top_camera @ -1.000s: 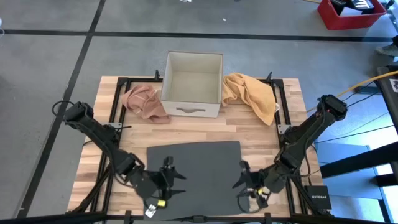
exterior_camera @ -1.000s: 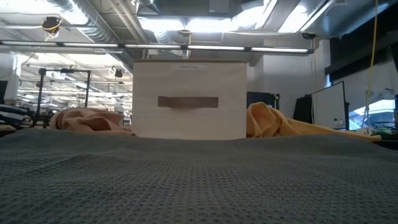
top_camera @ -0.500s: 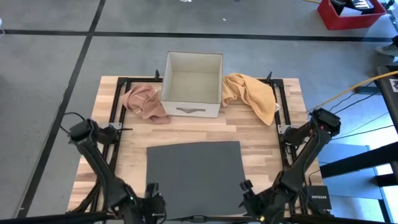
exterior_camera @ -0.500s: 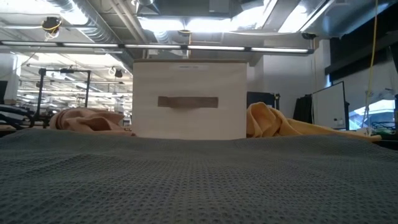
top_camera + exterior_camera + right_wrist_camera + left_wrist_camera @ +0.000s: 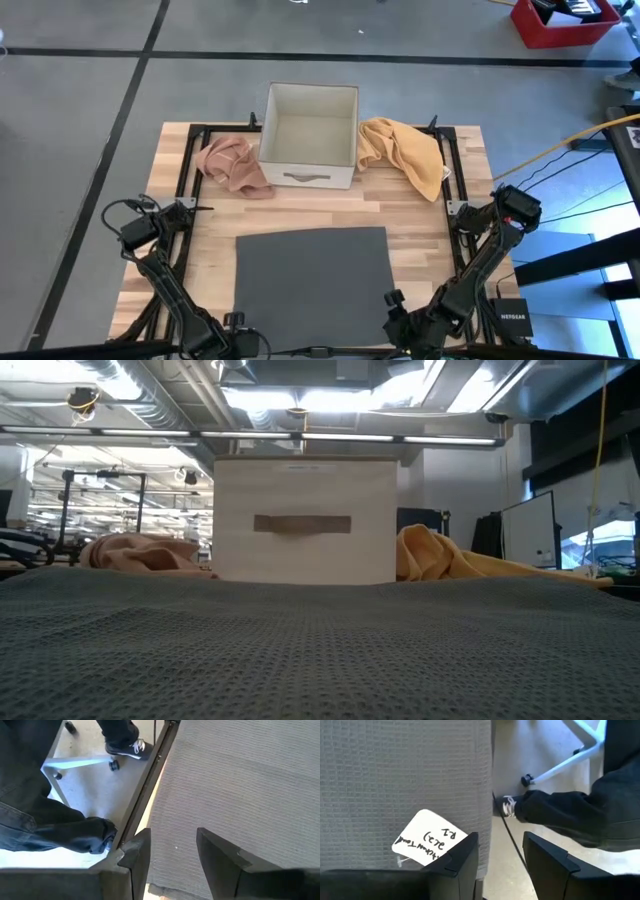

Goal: Fold towel
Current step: Fold the dark gray towel

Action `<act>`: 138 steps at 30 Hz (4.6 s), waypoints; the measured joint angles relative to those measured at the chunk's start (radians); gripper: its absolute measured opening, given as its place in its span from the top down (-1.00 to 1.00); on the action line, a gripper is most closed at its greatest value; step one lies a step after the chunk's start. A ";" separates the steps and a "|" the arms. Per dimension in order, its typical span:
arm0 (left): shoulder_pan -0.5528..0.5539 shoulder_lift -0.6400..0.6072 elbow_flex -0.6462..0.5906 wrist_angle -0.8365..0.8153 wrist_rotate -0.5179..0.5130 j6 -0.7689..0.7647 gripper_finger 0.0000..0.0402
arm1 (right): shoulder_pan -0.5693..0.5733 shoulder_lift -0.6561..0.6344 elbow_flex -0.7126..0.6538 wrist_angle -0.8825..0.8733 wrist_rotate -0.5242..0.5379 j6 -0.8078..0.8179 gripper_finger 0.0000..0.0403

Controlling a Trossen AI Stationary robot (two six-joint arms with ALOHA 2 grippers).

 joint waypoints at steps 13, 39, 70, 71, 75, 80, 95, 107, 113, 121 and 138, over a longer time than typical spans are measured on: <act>0.023 0.064 0.005 -0.132 0.008 0.124 0.31 | -0.001 -0.002 0.000 -0.037 0.084 0.034 0.19; 0.028 0.065 -0.001 -0.311 -0.137 0.090 0.31 | -0.012 -0.003 -0.057 0.128 0.004 0.167 0.19; 0.028 0.058 0.047 -0.364 -0.135 0.169 0.97 | 0.027 0.118 -0.057 0.207 -0.031 0.233 0.19; 0.028 0.058 0.047 -0.365 -0.135 0.169 0.97 | 0.027 0.126 -0.057 0.207 -0.016 0.226 0.19; 0.028 0.057 0.047 -0.374 -0.136 0.155 0.94 | 0.027 0.130 -0.057 0.207 0.023 0.183 0.19; 0.028 0.057 0.047 -0.383 -0.136 0.150 0.92 | 0.040 0.130 -0.057 0.218 0.042 0.127 0.19; 0.028 0.056 0.047 -0.384 -0.151 0.154 0.91 | 0.072 0.202 -0.056 0.222 0.128 0.132 0.32; 0.028 0.056 0.048 -0.383 -0.152 0.179 0.91 | 0.087 0.201 0.010 0.141 0.128 0.131 0.89; 0.027 0.055 0.049 -0.381 -0.146 0.228 0.91 | 0.101 0.200 0.092 0.003 0.157 0.152 0.94; 0.027 0.049 0.079 -0.372 -0.070 0.233 0.91 | 0.101 0.200 0.110 -0.042 0.181 0.194 0.97; 0.053 0.021 0.076 -0.403 -0.159 0.151 0.74 | 0.098 0.200 0.110 -0.056 0.200 0.221 0.98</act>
